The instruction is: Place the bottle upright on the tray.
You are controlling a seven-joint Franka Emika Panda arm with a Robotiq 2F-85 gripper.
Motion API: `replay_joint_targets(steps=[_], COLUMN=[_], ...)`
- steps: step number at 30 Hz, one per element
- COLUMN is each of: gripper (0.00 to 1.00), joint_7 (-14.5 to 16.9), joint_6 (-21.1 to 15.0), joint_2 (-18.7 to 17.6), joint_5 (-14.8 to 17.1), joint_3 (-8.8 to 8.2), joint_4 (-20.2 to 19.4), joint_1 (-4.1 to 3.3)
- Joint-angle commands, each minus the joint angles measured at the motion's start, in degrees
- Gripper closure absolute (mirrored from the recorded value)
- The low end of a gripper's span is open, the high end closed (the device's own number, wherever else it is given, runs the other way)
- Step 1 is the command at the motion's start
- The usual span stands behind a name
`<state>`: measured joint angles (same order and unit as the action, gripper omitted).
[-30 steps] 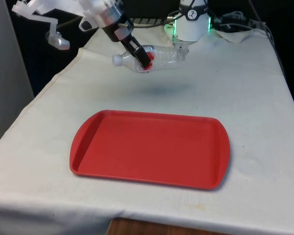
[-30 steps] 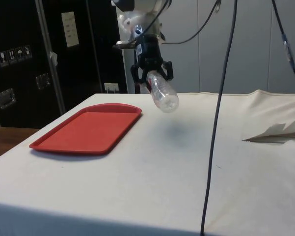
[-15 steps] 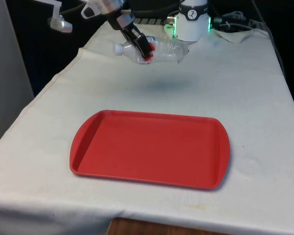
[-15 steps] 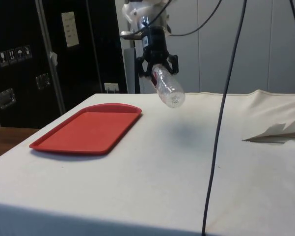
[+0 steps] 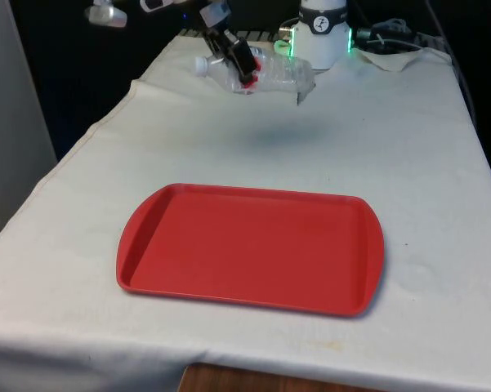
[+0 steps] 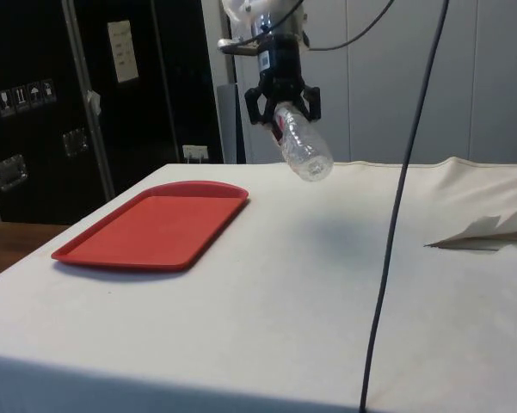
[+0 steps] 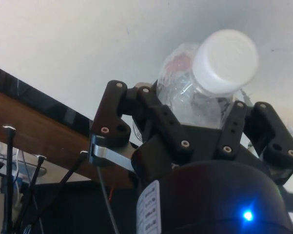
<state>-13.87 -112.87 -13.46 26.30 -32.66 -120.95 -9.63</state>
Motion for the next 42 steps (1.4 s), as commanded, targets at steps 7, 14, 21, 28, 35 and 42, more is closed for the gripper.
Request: replay_joint_targets(steps=[7, 14, 21, 28, 35, 42], gripper=[1.00, 1.00, 1.00, 1.00, 1.00, 1.00], joint_7=[-0.7, -0.2, -1.0, -0.8, -0.3, -1.2], joint_6=[-2.7, -3.7, -6.3, -8.0, -8.7, -11.5], joint_2=[3.7, 6.9, 9.5, 10.4, 10.1, 11.1], joint_5=[-1.9, -3.2, -4.6, -4.6, -4.1, -5.4], joint_3=[0.06, 0.63, 1.43, 2.86, 4.47, 6.19], joint_4=[-2.9, -5.4, -7.0, -7.3, -6.9, -7.4], joint_1=[-0.40, 0.00, -0.29, -0.23, 0.06, -0.23])
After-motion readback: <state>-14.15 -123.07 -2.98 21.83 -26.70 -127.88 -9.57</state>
